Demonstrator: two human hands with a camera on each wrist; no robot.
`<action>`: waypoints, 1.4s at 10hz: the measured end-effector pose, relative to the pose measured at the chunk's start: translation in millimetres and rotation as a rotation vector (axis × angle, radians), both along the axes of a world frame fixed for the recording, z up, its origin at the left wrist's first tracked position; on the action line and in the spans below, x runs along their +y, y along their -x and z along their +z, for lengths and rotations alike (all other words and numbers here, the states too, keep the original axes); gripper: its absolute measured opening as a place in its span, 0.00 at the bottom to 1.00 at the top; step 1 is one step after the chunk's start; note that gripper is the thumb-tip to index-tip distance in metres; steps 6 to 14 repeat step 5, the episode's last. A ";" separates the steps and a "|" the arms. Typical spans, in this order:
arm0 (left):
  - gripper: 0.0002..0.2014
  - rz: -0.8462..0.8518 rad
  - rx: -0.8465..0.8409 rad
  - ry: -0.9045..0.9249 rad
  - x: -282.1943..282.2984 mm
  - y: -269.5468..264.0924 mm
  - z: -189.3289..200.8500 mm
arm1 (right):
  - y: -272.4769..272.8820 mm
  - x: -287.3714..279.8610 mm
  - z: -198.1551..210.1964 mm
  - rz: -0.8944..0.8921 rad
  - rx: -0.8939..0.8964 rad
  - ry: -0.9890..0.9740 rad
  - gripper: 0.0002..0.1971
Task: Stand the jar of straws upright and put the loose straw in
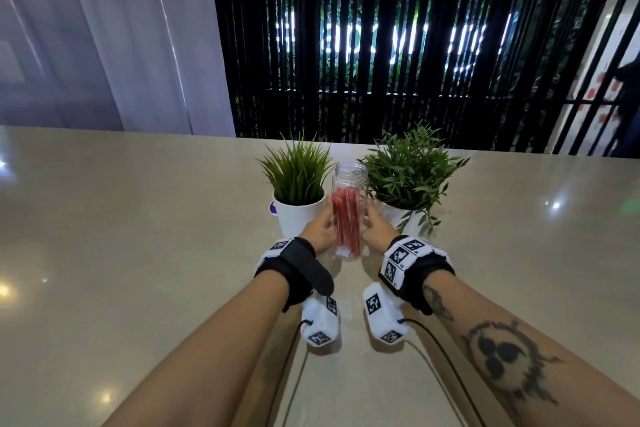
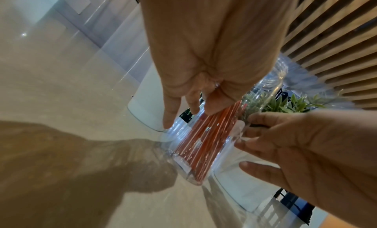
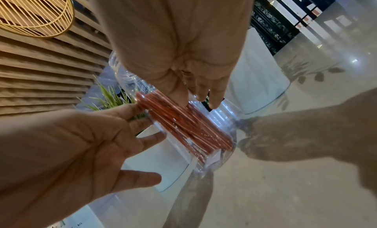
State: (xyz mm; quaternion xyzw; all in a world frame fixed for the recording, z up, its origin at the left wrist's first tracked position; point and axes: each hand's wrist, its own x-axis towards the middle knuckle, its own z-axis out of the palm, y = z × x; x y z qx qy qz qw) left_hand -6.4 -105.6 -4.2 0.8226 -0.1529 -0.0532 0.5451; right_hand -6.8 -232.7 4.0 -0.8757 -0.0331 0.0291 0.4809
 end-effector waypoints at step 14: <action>0.17 0.450 -0.278 -0.245 3.8 -0.1 -8.9 | 16.4 -11.1 -8.3 -0.311 -0.240 0.258 0.06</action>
